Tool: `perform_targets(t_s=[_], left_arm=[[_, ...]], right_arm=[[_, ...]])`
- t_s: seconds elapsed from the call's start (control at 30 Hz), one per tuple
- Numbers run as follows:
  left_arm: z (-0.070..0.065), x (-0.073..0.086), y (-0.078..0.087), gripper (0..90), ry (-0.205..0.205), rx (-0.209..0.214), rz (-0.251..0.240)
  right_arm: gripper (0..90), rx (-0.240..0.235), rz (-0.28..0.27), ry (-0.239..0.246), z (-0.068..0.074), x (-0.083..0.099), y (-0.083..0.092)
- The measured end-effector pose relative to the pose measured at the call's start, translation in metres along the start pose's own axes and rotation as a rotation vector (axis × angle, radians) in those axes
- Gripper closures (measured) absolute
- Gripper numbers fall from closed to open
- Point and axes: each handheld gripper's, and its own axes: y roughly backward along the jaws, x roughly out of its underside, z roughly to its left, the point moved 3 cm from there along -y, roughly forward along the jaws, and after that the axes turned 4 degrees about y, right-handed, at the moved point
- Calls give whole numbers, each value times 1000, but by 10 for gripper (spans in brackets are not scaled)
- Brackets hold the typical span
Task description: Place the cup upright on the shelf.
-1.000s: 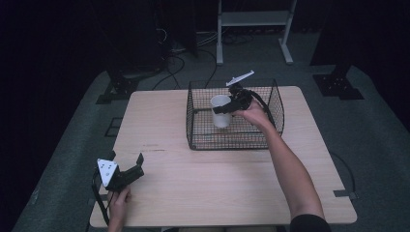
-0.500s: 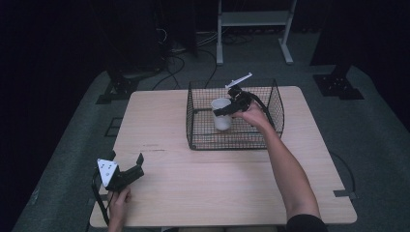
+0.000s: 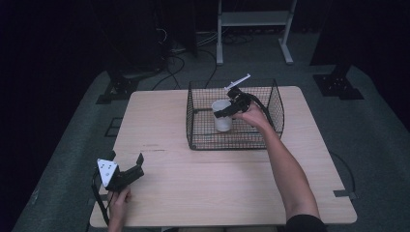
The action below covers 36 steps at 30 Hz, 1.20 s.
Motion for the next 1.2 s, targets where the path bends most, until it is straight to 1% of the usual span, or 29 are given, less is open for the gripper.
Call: perform_targets(t_s=[0.2, 0.27, 0.5, 0.6, 0.73, 0.93, 1.2], left_arm=[[0, 0, 0, 0, 1, -1, 0], [0, 0, 0, 0, 0, 0, 0], [0, 0, 0, 0, 0, 0, 0], [0, 0, 0, 0, -1, 0, 1], [0, 0, 0, 0, -4, -1, 1], [0, 0, 0, 0, -3, -1, 1], [-1, 0, 0, 0, -4, -1, 0]], right_arm=[[188, 0, 16, 8, 1, 1, -1], [187, 11, 24, 24, 2, 1, -2], [187, 10, 19, 26, 4, 2, -2], [187, 11, 13, 19, 3, 5, -1], [185, 11, 17, 17, 3, 7, 2], [177, 13, 24, 27, 5, 8, 4], [171, 8, 10, 34, 8, 6, 8]])
